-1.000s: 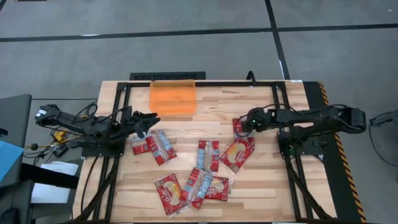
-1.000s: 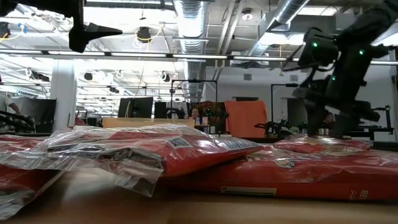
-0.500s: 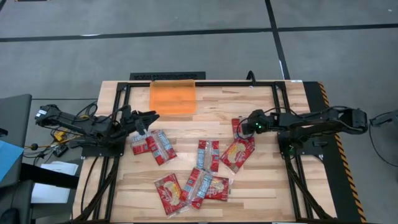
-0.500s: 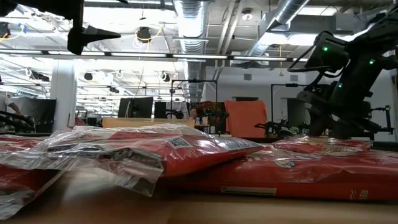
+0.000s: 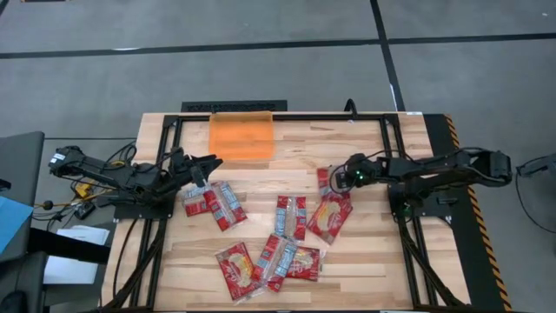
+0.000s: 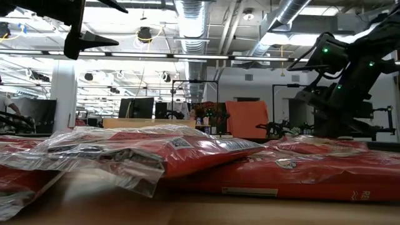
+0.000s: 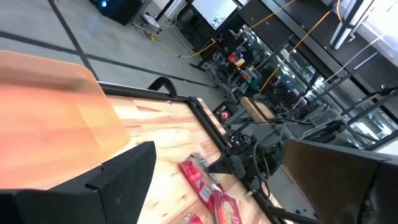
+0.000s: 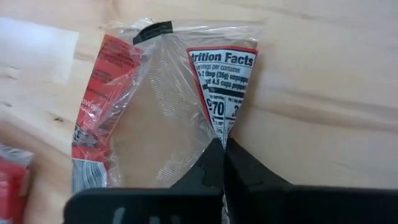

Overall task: Sort popcorn bags into baskets
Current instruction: Put the popcorn bag into the orange bin

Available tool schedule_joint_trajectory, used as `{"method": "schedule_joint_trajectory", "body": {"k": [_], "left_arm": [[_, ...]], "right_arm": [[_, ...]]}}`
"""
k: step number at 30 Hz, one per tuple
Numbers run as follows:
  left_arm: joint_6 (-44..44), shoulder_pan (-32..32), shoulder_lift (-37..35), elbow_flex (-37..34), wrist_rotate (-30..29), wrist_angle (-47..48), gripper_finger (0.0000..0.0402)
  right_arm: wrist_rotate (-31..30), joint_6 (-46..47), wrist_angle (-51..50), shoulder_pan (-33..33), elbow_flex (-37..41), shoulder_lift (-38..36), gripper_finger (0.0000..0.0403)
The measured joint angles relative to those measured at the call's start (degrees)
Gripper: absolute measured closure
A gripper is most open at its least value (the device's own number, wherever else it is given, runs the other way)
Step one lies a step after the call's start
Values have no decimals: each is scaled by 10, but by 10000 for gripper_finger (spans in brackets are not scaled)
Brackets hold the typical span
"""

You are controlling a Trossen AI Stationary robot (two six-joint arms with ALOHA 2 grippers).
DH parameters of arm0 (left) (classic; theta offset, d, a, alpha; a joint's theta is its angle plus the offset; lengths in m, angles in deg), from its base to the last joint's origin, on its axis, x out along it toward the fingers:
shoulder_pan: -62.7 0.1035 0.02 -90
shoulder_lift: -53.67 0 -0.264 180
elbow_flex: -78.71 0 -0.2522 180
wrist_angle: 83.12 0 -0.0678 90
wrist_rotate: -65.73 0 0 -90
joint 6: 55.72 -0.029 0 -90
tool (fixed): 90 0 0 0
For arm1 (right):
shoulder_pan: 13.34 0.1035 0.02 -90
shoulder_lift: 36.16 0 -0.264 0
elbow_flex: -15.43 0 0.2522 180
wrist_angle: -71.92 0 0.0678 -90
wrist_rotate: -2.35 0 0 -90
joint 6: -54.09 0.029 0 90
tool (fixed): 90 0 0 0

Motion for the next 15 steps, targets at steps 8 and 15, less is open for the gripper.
{"method": "schedule_joint_trajectory", "body": {"k": [8, 15], "left_arm": [[0, 0, 0, 0, -17, 1, 60], [0, 0, 0, 0, -39, 2, 60]], "right_arm": [[19, -29, -1, -37, -77, -16, 397], [20, -82, 3, -74, -177, -8, 397]]}}
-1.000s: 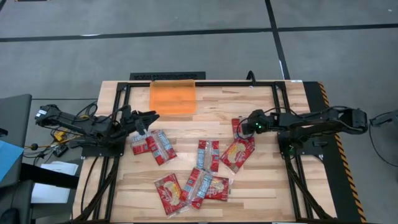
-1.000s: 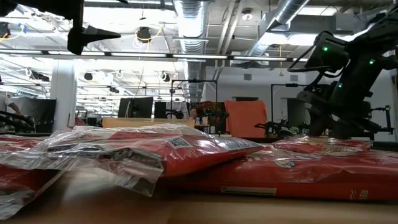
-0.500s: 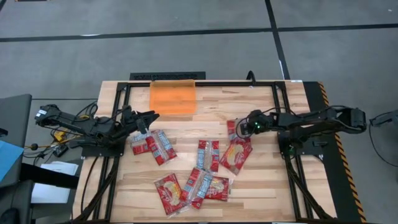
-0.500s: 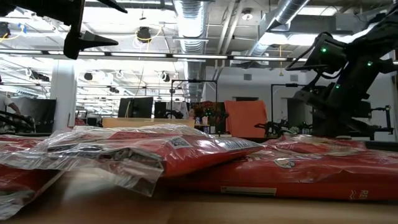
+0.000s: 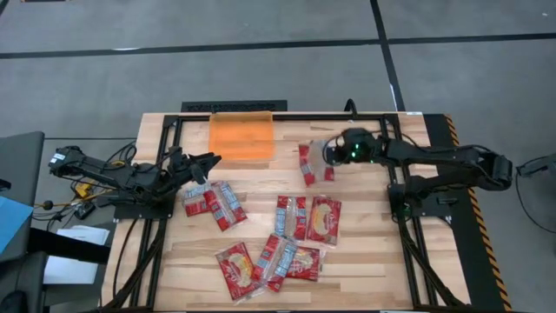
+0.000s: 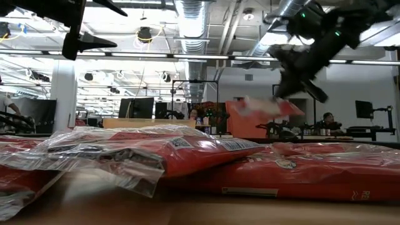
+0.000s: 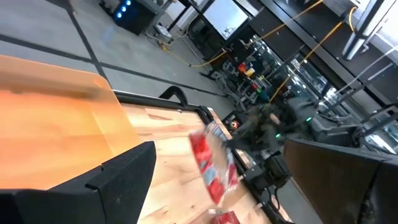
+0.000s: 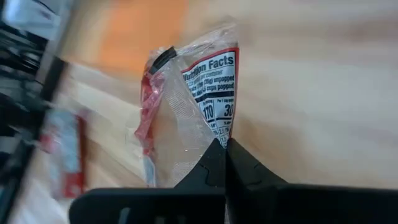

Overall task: Sort popcorn bags into baskets
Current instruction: Put the popcorn bag into the orange bin

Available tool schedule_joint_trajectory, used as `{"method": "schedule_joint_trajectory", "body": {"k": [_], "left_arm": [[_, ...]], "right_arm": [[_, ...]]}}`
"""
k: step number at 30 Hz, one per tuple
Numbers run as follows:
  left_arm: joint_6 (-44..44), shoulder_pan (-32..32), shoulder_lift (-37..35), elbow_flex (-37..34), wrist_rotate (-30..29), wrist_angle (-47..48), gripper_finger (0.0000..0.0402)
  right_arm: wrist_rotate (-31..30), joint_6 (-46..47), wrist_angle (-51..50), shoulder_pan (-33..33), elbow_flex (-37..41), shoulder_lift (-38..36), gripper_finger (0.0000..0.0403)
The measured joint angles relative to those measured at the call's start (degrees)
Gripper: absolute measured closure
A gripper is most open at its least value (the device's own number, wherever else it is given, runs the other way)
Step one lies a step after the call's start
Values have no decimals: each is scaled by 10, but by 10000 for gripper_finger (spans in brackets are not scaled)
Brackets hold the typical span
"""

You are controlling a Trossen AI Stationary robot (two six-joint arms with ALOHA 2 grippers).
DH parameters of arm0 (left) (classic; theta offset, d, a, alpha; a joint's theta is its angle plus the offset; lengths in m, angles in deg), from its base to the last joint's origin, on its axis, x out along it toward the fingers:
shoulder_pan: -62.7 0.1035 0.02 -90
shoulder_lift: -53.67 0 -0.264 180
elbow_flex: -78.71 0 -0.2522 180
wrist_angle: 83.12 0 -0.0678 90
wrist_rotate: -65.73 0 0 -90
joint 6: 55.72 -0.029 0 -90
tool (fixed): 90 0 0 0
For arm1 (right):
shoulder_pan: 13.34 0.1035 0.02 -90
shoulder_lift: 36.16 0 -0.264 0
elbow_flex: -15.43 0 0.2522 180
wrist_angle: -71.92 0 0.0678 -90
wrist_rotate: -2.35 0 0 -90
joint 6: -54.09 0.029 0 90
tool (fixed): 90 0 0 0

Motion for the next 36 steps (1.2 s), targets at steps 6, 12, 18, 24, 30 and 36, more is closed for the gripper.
{"method": "schedule_joint_trajectory", "body": {"k": [6, 12, 18, 24, 30, 36], "left_arm": [[0, 0, 0, 0, -34, 0, 60], [-11, 0, -1, 0, -57, 0, 60], [-7, 0, -9, 0, -66, -1, 60], [-26, 0, -39, 0, -110, -2, 60], [-44, 0, -70, 0, -140, -1, 60], [-61, 0, -77, 0, -142, 0, 60]], "right_arm": [[7, -49, 1, -26, -108, 53, 394], [43, -86, 25, -32, -239, 177, 395], [65, -94, 37, -37, -411, 331, 391], [84, -82, 35, -37, -581, 483, 384], [92, -36, 33, -29, -707, 608, 388], [114, 5, 32, -19, -785, 694, 380]]}}
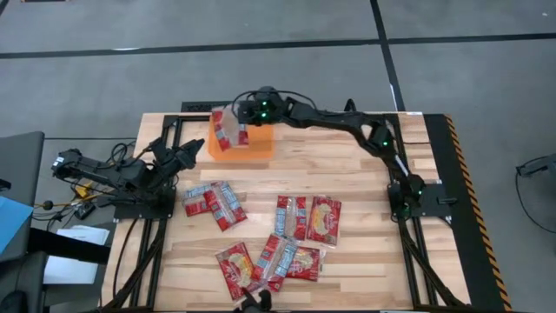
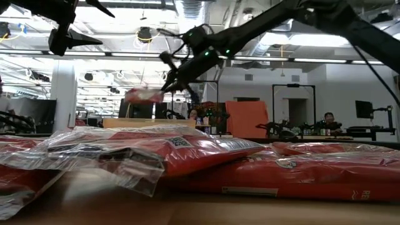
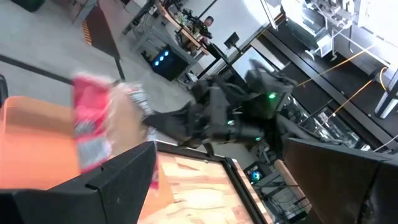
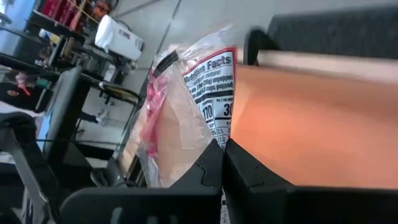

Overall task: Sort popcorn bags into baskets
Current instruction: Put the popcorn bag into the orange bin

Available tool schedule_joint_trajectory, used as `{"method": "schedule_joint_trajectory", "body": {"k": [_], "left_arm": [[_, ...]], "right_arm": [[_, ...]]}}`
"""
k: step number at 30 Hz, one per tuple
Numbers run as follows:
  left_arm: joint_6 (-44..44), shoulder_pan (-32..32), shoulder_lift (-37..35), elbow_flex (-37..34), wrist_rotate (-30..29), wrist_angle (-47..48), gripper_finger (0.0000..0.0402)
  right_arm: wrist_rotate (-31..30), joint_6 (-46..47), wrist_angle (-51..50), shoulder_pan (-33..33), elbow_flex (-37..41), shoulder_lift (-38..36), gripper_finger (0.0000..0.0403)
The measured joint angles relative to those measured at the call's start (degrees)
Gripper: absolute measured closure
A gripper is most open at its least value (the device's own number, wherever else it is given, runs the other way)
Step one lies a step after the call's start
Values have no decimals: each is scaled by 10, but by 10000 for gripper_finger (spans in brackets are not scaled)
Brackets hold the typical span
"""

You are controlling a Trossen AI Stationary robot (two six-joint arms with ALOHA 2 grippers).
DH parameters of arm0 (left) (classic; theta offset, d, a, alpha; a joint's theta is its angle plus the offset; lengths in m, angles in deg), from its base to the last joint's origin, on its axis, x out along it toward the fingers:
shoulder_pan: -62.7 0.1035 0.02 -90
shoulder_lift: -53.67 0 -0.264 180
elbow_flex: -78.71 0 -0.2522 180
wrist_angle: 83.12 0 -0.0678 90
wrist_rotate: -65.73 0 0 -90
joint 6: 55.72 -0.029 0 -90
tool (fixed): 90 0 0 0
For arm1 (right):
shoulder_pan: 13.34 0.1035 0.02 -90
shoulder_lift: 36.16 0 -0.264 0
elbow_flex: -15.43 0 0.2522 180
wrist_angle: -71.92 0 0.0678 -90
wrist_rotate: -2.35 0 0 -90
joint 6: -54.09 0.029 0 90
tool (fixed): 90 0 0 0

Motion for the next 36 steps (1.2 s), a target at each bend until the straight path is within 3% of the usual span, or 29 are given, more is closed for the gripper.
{"method": "schedule_joint_trajectory", "body": {"k": [9, 15, 24, 28, 36], "left_arm": [[3, 0, 0, 0, 3, 15, 60], [4, 0, 0, 0, 3, 15, 60], [4, 0, 0, 0, 3, 15, 60], [4, 0, 0, 0, 3, 20, 60], [24, 0, 0, 0, -13, 42, 60]], "right_arm": [[-2, -28, -11, 8, -16, 36, 367], [-35, -63, 0, 0, -17, 35, 311], [20, -105, -38, -23, -17, 31, 233], [27, -192, -114, -29, -17, 6, 252], [20, -350, -227, 2, -25, 4, 368]]}}
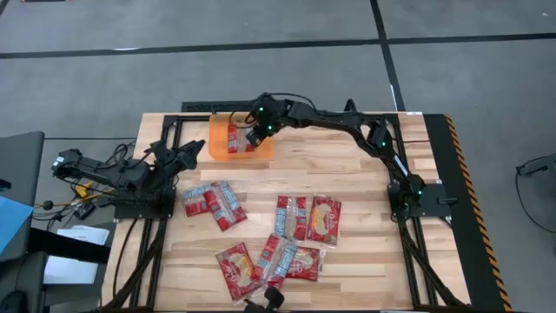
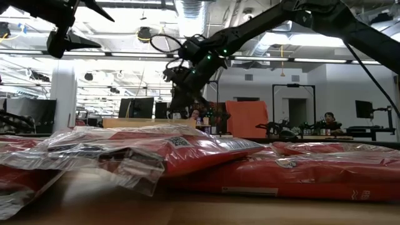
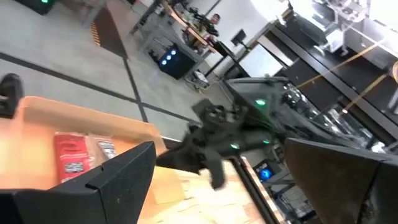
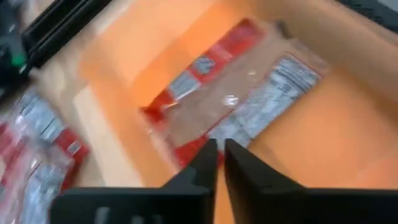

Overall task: Sort popcorn bags into baskets
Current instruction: Put the popcorn bag into the orange bin

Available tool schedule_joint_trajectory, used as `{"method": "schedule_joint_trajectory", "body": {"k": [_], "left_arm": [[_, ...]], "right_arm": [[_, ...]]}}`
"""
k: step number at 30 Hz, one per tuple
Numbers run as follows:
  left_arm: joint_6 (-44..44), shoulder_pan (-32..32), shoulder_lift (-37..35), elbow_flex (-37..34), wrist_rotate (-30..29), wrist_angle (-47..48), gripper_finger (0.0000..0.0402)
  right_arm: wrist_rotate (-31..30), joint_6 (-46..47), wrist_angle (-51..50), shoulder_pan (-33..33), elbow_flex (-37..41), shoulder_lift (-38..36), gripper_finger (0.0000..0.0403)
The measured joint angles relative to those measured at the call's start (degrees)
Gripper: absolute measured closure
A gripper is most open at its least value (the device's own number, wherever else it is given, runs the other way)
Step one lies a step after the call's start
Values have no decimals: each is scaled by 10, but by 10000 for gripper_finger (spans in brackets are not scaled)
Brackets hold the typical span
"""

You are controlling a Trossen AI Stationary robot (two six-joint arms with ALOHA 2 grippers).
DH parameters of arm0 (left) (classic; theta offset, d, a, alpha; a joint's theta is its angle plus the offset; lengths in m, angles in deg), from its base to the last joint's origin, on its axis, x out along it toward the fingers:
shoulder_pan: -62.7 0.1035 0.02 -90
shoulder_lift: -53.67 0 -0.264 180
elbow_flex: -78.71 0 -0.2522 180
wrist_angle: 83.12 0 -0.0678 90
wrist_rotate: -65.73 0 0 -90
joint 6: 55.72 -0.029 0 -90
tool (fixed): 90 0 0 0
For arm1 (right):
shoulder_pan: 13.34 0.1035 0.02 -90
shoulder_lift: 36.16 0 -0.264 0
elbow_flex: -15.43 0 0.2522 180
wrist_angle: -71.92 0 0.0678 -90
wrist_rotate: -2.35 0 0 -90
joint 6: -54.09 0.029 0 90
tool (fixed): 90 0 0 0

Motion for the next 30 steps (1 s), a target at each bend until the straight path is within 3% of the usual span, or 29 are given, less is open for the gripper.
{"method": "schedule_joint_trajectory", "body": {"k": [2, 5, 9, 15, 18, 23, 28, 30], "left_arm": [[9, 0, 0, 0, -14, 11, 60], [28, 0, 0, 0, -40, 49, 63], [130, 19, 0, 0, -49, 146, 78], [327, 90, 1, 0, 44, 322, 122], [385, 138, 7, 0, 120, 375, 162], [389, 212, 23, 0, 225, 397, 258], [350, 282, 39, 0, 276, 397, 373], [335, 310, 39, 0, 292, 395, 392]], "right_arm": [[-28, -36, -12, 12, -4, -1, 390], [-89, -70, -46, 24, -12, 0, 386], [-114, -96, -62, 29, -16, -1, 384], [-114, -116, -116, 23, -27, 0, 392], [-115, -126, -129, 23, -41, 0, 392], [-111, -169, -171, 21, -102, -1, 397], [-109, -195, -199, 19, -125, 2, 397], [-96, -197, -201, 15, -126, 2, 398]]}}
